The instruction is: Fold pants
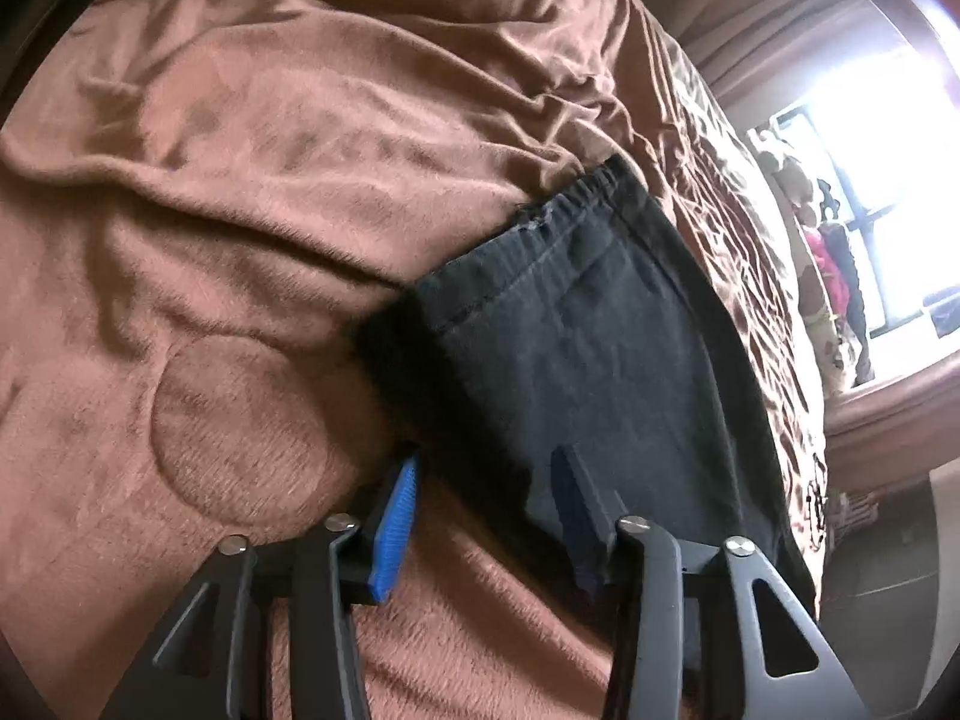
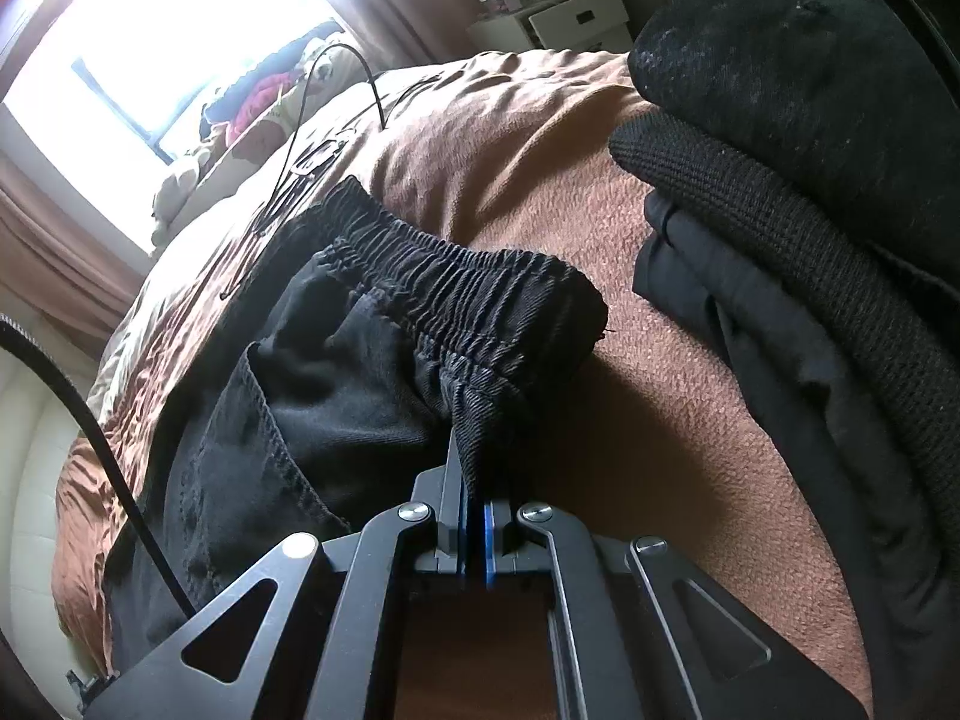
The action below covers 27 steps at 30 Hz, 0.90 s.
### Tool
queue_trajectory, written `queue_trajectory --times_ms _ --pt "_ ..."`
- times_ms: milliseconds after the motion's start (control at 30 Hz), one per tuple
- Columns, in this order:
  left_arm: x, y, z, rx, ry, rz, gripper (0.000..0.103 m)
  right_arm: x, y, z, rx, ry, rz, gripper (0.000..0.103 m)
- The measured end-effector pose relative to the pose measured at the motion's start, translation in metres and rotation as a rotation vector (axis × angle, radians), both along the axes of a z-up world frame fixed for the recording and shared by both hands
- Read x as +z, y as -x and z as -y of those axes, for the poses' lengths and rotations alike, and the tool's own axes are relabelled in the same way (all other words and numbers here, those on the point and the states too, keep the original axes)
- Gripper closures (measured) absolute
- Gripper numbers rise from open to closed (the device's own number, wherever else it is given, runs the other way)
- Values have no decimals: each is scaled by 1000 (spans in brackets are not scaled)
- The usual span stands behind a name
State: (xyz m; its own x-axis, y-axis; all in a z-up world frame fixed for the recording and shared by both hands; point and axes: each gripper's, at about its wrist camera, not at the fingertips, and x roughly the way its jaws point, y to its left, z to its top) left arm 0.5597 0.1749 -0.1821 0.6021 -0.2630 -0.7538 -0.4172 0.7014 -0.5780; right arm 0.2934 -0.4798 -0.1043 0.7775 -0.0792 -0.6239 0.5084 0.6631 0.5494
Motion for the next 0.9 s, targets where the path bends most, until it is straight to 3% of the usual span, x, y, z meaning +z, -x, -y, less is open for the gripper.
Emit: queue_trajectory --times_ms 167,600,667,700,733,900 --pt "5 -9 -3 20 -56 42 56 -1 -1 -1 -5 -4 8 103" --pt "-1 -15 0 19 -84 81 56 -15 3 5 12 -84 50 102" --pt "-2 -17 -2 41 -89 72 70 -17 1 8 17 -98 53 102" --pt "-2 -18 -3 47 -93 62 86 -18 0 10 16 -112 59 102" --pt "-2 -19 -4 51 -92 58 95 -19 -1 12 17 -120 63 102" --pt "19 -17 -7 66 -104 117 97 -7 1 8 24 -49 55 103"
